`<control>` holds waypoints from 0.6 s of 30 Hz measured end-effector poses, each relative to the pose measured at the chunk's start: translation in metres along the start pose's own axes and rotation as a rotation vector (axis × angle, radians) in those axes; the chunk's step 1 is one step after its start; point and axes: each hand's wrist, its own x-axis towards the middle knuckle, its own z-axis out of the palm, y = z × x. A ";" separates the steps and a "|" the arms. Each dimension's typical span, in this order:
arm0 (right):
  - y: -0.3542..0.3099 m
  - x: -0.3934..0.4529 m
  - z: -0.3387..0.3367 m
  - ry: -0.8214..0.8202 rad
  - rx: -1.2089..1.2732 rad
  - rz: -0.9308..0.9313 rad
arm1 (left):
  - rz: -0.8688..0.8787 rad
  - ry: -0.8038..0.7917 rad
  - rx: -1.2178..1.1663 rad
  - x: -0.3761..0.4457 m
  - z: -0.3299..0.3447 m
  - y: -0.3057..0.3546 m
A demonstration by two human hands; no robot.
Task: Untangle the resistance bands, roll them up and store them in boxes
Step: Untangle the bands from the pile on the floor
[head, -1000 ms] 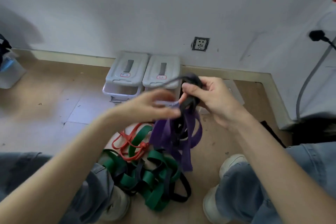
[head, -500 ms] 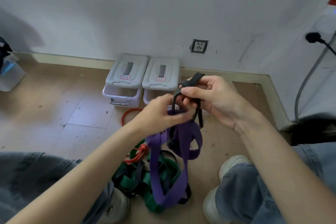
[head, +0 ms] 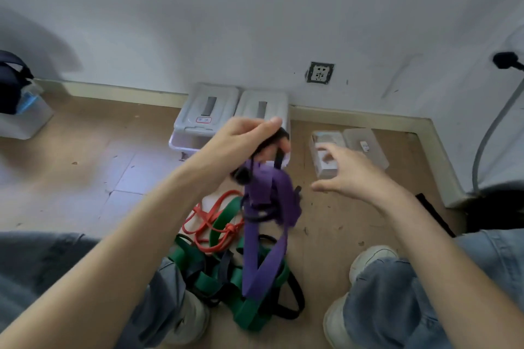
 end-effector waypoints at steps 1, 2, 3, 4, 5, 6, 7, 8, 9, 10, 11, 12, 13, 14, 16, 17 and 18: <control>-0.007 -0.004 -0.003 -0.079 0.101 -0.148 | 0.037 -0.019 -0.037 0.002 0.001 0.004; -0.015 -0.007 -0.003 -0.177 0.233 -0.269 | 0.081 -0.038 -0.100 0.004 0.000 0.010; -0.020 -0.008 -0.002 -0.247 0.338 -0.340 | 0.122 -0.053 -0.175 0.006 -0.003 0.016; -0.022 -0.007 0.001 -0.264 0.410 -0.365 | 0.158 -0.062 -0.248 0.007 -0.006 0.021; -0.026 -0.008 0.002 -0.239 0.459 -0.356 | 0.178 -0.062 -0.302 0.008 -0.009 0.023; -0.027 -0.008 0.001 -0.187 0.492 -0.338 | 0.181 -0.042 -0.339 0.009 -0.010 0.022; -0.028 -0.010 -0.001 -0.121 0.502 -0.310 | 0.173 -0.010 -0.364 0.009 -0.013 0.019; -0.027 -0.011 -0.006 -0.072 0.542 -0.287 | 0.162 0.023 -0.356 0.010 -0.015 0.014; -0.028 -0.013 -0.011 -0.058 0.652 -0.284 | 0.151 0.046 -0.295 0.009 -0.016 0.008; -0.031 -0.016 -0.019 -0.061 0.831 -0.303 | 0.130 0.041 -0.184 0.008 -0.016 0.001; -0.036 -0.020 -0.026 -0.074 1.035 -0.362 | 0.091 -0.004 -0.071 0.005 -0.014 -0.009; -0.040 -0.022 -0.032 -0.084 1.222 -0.442 | 0.023 -0.090 0.012 0.003 -0.008 -0.020; -0.045 -0.024 -0.038 -0.080 1.352 -0.517 | -0.066 -0.202 0.073 0.001 0.000 -0.032; -0.050 -0.025 -0.043 -0.062 1.424 -0.572 | -0.152 -0.317 0.148 -0.001 0.011 -0.043; -0.054 -0.026 -0.045 0.004 1.468 -0.579 | -0.212 -0.453 0.368 -0.004 0.028 -0.059; -0.052 -0.025 -0.045 0.052 1.462 -0.535 | -0.206 -0.437 0.445 -0.002 0.028 -0.061; -0.047 -0.023 -0.045 0.107 1.425 -0.470 | -0.201 -0.360 0.475 0.000 0.023 -0.060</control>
